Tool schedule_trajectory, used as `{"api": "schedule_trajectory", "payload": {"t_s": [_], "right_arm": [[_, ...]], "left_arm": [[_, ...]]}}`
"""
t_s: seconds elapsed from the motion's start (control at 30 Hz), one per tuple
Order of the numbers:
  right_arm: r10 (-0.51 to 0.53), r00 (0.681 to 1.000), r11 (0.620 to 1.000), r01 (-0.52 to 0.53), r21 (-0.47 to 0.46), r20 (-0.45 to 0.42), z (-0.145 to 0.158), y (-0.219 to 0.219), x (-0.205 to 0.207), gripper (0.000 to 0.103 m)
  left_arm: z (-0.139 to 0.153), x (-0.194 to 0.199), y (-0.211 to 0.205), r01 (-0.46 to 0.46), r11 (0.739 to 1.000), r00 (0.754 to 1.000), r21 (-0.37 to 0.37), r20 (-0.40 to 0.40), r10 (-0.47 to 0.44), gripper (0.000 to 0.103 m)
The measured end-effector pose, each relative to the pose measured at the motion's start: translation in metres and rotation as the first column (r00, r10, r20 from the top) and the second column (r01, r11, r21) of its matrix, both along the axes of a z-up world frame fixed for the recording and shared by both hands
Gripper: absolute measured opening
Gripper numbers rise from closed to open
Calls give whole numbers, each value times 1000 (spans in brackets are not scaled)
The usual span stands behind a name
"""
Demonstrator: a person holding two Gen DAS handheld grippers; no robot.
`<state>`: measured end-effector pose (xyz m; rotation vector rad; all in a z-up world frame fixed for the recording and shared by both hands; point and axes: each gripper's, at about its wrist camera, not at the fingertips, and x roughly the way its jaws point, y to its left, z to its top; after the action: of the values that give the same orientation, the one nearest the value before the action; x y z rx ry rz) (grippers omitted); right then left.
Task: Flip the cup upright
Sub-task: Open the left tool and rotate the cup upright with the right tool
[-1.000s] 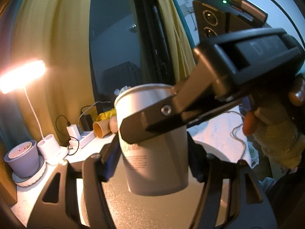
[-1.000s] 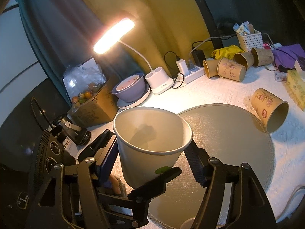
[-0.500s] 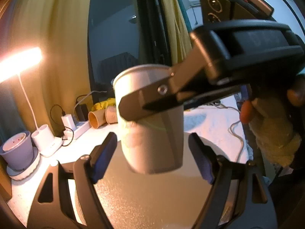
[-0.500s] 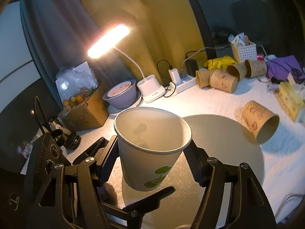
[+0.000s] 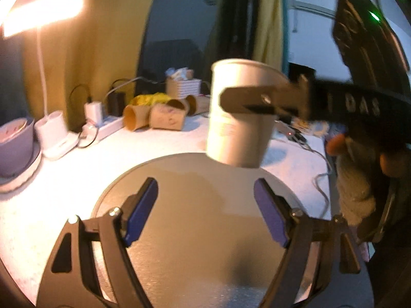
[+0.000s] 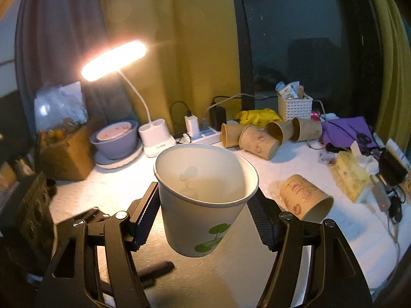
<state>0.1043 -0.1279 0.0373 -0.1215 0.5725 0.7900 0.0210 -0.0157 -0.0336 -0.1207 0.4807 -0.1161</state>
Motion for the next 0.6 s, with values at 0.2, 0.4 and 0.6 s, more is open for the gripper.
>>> {"api": "schedule_trajectory", "payload": {"t_s": [0.2,0.4,0.6], "right_arm": [[-27,998,998,30,-47,54,-15,13,6,71],[-37,998,994,43,-100,58,-35,30,14,71],[-28,998,991,35,-132,56,-48,41,16,71]], "left_arm": [[-12,13,29,-127,988,988,-88,-100,118,78],[-23,15,58,-274,955,951,-118,-183,250,78],[-27,17,79,-364,922,919,-131,-209,333,78]]}}
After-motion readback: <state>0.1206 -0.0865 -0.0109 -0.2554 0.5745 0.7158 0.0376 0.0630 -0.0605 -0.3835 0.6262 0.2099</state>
